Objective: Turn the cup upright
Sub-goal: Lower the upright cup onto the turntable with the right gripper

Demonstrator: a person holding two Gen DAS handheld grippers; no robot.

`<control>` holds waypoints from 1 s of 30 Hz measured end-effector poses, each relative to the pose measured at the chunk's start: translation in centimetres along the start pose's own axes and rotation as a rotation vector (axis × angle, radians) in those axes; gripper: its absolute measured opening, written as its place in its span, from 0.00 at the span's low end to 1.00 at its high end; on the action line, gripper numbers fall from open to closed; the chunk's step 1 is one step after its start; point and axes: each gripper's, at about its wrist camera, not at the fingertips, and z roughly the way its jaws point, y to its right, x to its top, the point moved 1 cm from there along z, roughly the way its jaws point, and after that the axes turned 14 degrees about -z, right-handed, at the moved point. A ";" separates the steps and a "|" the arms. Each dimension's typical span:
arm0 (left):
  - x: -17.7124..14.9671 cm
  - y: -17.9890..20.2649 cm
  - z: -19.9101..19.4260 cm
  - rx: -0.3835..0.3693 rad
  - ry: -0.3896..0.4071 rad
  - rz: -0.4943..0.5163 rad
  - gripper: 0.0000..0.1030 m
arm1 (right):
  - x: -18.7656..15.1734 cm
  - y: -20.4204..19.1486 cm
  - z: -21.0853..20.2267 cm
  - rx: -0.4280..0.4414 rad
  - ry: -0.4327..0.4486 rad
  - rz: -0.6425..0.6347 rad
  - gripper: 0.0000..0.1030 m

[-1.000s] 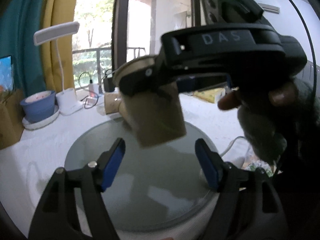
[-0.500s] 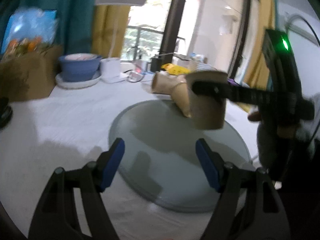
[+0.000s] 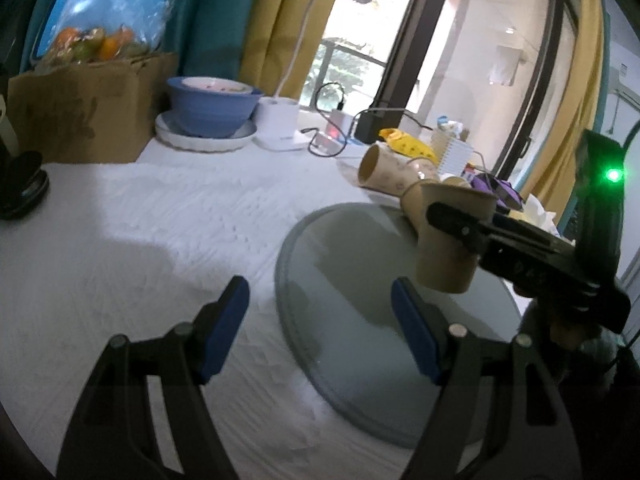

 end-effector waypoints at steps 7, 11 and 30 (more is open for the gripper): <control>0.1 -0.9 0.4 0.012 -0.026 -0.045 0.73 | -0.3 -0.9 1.1 -0.009 -0.082 -0.001 0.67; 0.1 -1.1 0.5 0.019 -0.031 -0.058 0.73 | -0.7 -1.2 0.7 -0.036 -0.083 -0.009 0.67; 0.1 -0.9 0.6 0.018 -0.025 -0.056 0.73 | -2.2 -1.8 -1.3 -0.073 -0.065 -0.034 0.67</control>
